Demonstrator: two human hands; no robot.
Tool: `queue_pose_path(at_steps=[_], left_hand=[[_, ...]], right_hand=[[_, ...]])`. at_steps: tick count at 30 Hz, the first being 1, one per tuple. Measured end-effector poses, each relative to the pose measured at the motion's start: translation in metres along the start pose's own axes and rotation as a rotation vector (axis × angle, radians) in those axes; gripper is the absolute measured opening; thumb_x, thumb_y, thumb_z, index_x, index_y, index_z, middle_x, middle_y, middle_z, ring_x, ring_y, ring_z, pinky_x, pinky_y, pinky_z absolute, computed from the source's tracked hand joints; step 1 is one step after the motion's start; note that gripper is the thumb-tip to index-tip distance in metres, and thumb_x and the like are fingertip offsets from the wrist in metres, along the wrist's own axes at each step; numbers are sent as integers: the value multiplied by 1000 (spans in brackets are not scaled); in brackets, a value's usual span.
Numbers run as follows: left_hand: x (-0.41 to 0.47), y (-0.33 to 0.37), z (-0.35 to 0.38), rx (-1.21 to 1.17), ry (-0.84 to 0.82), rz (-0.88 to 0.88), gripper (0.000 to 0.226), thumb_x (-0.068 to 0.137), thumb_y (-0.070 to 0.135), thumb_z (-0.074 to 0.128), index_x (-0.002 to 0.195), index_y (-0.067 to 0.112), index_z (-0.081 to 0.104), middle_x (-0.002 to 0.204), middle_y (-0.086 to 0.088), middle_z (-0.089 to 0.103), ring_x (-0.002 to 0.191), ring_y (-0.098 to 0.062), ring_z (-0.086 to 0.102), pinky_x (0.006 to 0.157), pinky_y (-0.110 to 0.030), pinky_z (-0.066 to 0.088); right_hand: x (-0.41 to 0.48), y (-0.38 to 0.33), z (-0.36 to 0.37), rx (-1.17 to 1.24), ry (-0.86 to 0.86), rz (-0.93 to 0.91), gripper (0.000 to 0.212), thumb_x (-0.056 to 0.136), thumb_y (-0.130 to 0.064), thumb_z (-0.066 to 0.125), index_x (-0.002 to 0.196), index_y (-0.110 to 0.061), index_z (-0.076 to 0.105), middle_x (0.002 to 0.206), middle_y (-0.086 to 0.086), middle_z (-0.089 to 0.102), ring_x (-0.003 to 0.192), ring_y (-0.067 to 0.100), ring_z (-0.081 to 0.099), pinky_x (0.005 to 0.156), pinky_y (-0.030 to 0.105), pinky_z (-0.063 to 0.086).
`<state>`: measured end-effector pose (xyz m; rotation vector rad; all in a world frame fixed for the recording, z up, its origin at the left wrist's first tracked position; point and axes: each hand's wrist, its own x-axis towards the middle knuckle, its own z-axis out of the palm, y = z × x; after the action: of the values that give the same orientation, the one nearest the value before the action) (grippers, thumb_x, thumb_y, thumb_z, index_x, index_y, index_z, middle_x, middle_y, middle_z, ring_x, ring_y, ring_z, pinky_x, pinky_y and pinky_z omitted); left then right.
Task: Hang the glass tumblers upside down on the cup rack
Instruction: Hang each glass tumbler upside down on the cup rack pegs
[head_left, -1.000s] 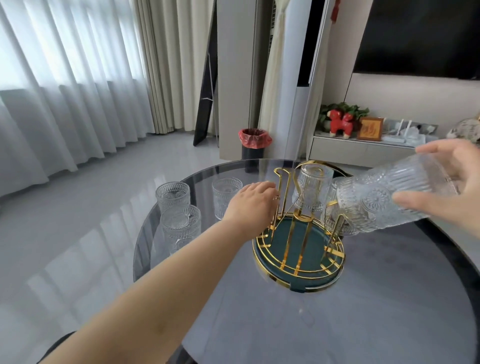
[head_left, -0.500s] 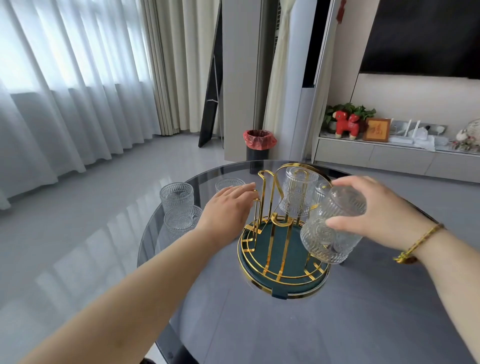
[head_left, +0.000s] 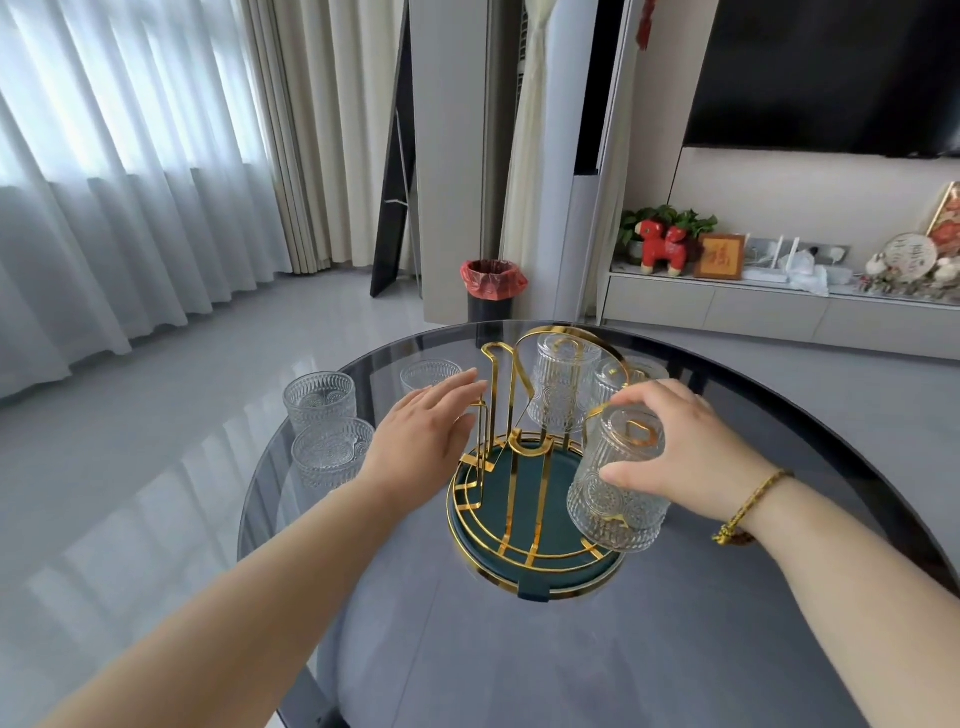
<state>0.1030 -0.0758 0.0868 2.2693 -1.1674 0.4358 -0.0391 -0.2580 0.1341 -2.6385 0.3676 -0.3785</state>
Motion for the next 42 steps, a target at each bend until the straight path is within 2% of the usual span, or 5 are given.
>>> queue_pose_path(at_steps=[19, 26, 35, 39, 42], left_hand=[[12, -6, 8, 21, -28, -50, 40, 96, 23, 36, 135, 23, 29, 147, -1, 33, 133, -21, 31, 109, -37, 20], [-57, -9, 13, -126, 112, -39, 41, 90, 22, 45, 130, 15, 39, 137, 6, 30, 123, -13, 33, 100, -36, 27], [-130, -51, 5, 27, 79, -228, 69, 90, 57, 18, 80, 13, 71, 94, -5, 74, 86, -17, 66, 72, -27, 47], [-135, -66, 3, 64, 45, -426, 9, 78, 16, 67, 77, 8, 72, 92, -10, 74, 82, -28, 69, 68, -38, 54], [-133, -71, 5, 68, 0, -498, 14, 62, -2, 79, 70, 7, 71, 85, -11, 74, 78, -31, 69, 68, -41, 53]], right_hand=[[5, 0, 7, -71, 70, 0, 57, 72, -28, 65, 123, -23, 41, 136, 2, 37, 125, 22, 24, 103, 36, 26], [-33, -27, 31, -83, 634, -288, 25, 71, -18, 59, 91, -3, 62, 99, 18, 63, 103, 23, 43, 93, 26, 30], [-56, -60, 148, 253, 246, -407, 29, 68, -16, 62, 96, -13, 56, 98, 11, 66, 100, 7, 47, 92, 15, 35], [-34, -73, 182, 413, 37, -195, 52, 77, -22, 62, 123, -14, 40, 130, 3, 42, 124, 10, 36, 99, 5, 21], [-8, -84, 203, 499, -27, -59, 71, 77, -28, 62, 134, -21, 21, 139, -1, 30, 129, 10, 27, 101, 14, 22]])
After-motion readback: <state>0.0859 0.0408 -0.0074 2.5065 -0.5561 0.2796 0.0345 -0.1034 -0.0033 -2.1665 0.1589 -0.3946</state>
